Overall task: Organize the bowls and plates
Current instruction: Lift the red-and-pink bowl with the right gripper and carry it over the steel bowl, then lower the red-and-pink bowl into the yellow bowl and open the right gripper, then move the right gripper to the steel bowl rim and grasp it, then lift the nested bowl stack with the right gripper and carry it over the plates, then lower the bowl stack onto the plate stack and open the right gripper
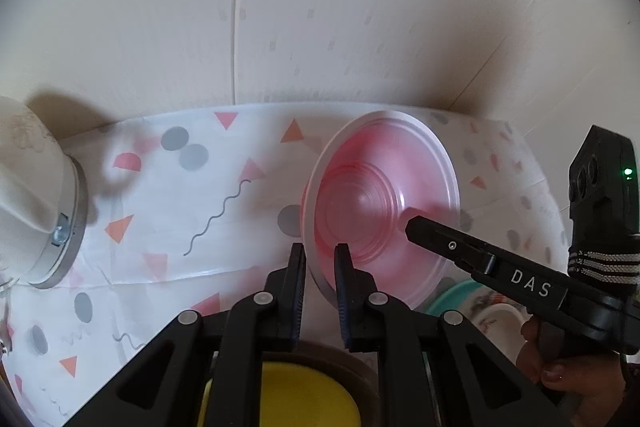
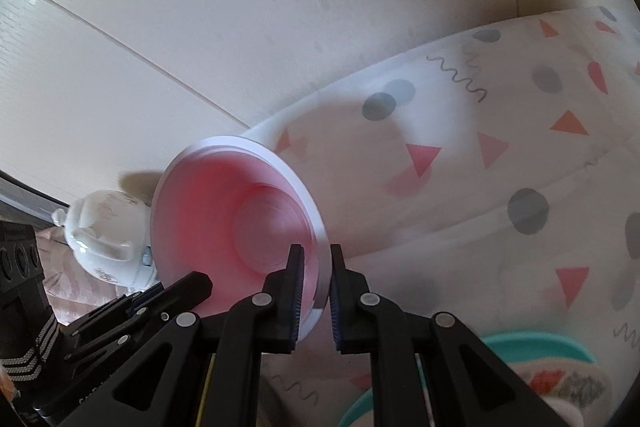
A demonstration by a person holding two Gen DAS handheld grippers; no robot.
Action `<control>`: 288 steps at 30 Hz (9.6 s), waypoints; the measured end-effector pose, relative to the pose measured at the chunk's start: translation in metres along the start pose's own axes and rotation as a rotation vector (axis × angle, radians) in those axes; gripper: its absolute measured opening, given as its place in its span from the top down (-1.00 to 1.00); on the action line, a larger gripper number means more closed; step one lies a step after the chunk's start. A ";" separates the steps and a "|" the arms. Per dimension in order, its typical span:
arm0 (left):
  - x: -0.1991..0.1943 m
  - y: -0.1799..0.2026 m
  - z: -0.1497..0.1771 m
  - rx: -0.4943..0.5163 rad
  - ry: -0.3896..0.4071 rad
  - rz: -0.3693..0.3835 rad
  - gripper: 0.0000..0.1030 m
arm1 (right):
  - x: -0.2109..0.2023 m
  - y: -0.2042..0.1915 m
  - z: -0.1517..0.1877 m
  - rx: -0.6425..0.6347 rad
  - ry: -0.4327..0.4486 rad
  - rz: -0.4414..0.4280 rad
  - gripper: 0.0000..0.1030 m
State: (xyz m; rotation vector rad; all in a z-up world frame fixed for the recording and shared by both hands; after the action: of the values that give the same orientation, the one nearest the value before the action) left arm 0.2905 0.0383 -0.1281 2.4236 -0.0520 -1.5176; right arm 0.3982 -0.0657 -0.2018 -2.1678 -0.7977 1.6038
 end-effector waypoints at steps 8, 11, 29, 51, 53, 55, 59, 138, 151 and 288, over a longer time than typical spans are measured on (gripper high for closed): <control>-0.041 -0.008 0.014 -0.006 0.063 -0.002 0.72 | -0.024 -0.027 0.013 -0.036 0.032 -0.032 0.77; -0.052 -0.013 0.022 0.000 0.076 -0.006 0.72 | -0.027 -0.036 0.020 -0.047 0.037 -0.034 0.77; -0.080 -0.045 0.080 0.008 0.066 0.025 0.72 | -0.040 -0.066 0.077 -0.037 0.035 -0.044 0.77; -0.054 -0.074 0.143 0.024 -0.076 -0.006 0.70 | -0.018 -0.066 0.140 -0.012 -0.078 0.036 0.77; -0.052 -0.074 0.145 0.025 -0.080 -0.016 0.70 | -0.017 -0.066 0.141 -0.014 -0.081 0.042 0.77; -0.050 -0.074 0.145 0.033 -0.082 -0.026 0.70 | -0.015 -0.066 0.142 -0.019 -0.088 0.056 0.77; -0.047 -0.076 0.144 0.031 -0.082 -0.039 0.68 | -0.013 -0.062 0.140 -0.009 -0.091 0.076 0.76; -0.080 -0.140 0.155 -0.171 0.009 -0.046 -0.46 | -0.052 -0.027 0.165 0.030 -0.013 0.101 0.45; -0.063 -0.127 0.167 -0.122 -0.036 -0.001 -0.11 | -0.036 -0.027 0.180 0.031 -0.059 0.133 0.45; 0.020 0.129 0.132 0.471 -0.080 0.144 0.42 | -0.167 0.112 0.177 0.334 0.239 0.217 0.65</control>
State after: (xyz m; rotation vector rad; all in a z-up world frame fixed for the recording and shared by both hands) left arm 0.1972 -0.1173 -0.1672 2.6261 -0.6540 -1.6839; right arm 0.2220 -0.2675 -0.1929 -2.1947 -0.2113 1.4137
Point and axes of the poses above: each gripper's, at about its wrist camera, not at the fingertips, and x roughly the way its jaws point, y to its right, z to its underside, the point moved 6 cm from there along x, roughly the way its jaws point, and after that the axes turned 2 degrees about -y, right-handed, at the moved point
